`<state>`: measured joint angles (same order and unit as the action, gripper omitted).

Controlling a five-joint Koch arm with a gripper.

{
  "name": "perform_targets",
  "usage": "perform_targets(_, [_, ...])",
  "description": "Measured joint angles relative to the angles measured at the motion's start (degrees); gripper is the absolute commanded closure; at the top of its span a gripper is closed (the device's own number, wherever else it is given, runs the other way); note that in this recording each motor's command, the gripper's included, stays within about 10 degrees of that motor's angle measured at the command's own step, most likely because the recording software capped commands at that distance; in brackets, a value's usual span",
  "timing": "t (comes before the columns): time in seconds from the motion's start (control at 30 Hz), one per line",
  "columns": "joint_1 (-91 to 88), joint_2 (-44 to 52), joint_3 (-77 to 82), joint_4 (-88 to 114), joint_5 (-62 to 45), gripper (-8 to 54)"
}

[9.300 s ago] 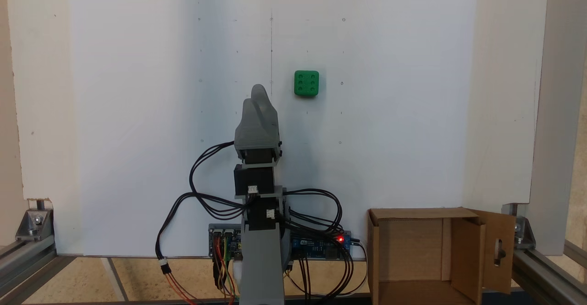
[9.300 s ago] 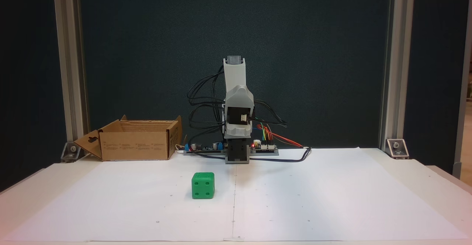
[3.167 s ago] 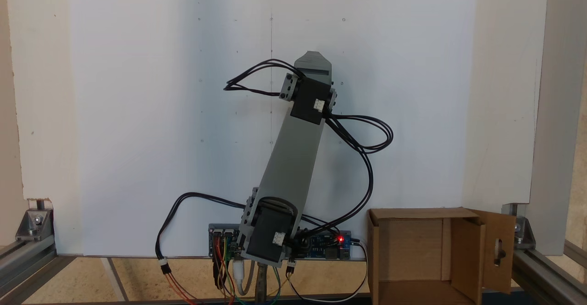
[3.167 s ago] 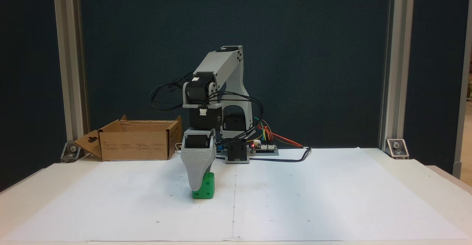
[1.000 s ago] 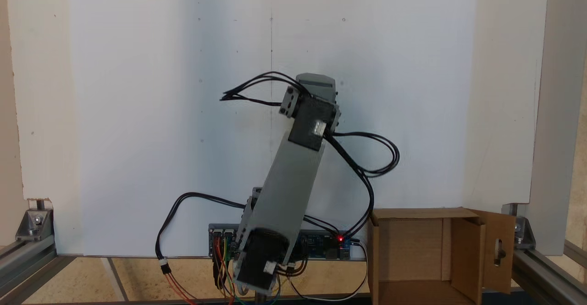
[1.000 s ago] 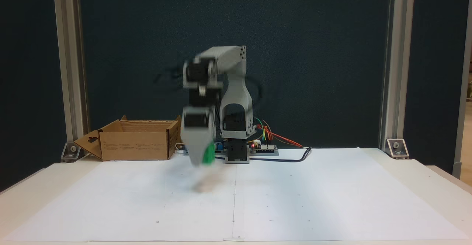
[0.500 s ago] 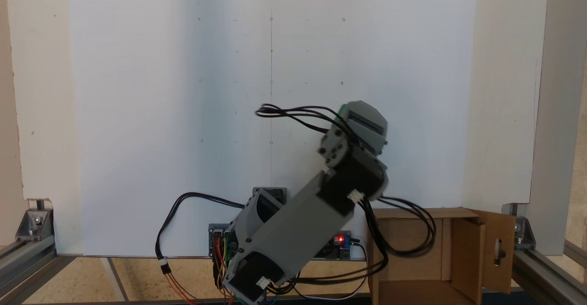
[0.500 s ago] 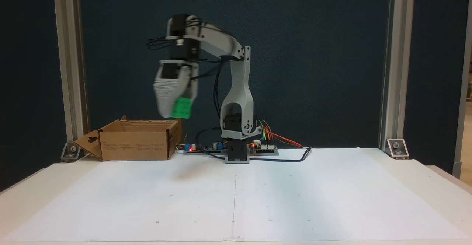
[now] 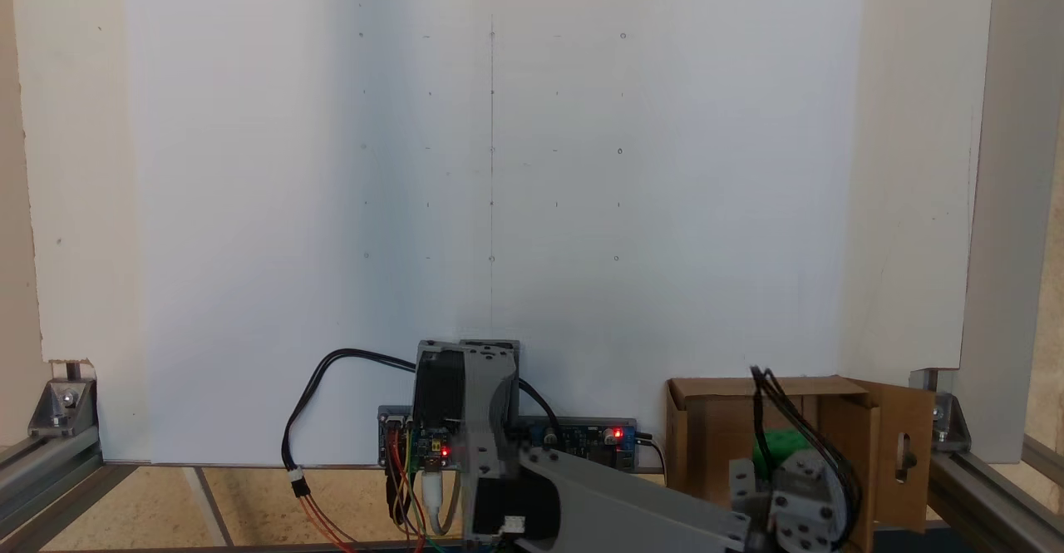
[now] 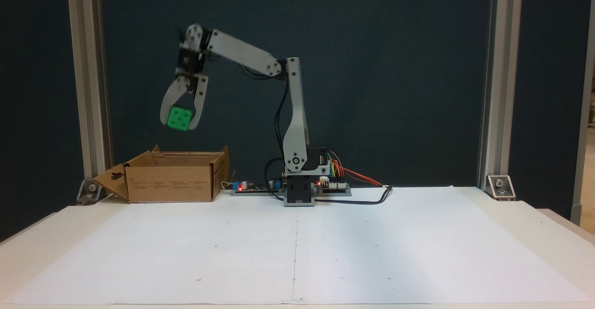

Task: Grasp a green dice and put it in the bin.

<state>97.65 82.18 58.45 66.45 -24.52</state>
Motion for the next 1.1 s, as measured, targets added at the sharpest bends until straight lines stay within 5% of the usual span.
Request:
perform_targets(0.4, [6.24,-14.5,0.0,-9.93,-5.36,34.1])
perform_targets(0.5, [8.17,-15.38,0.09,-10.2,-5.45,13.2])
perform_targets(0.63, [10.46,-17.23,0.09,-8.79,-5.36,-0.4])
perform_targets(0.87, [8.88,-15.64,0.09,-8.26,-4.83,0.0])
perform_targets(1.1, [-8.09,-3.16,0.0,-8.09,9.93,-0.2])
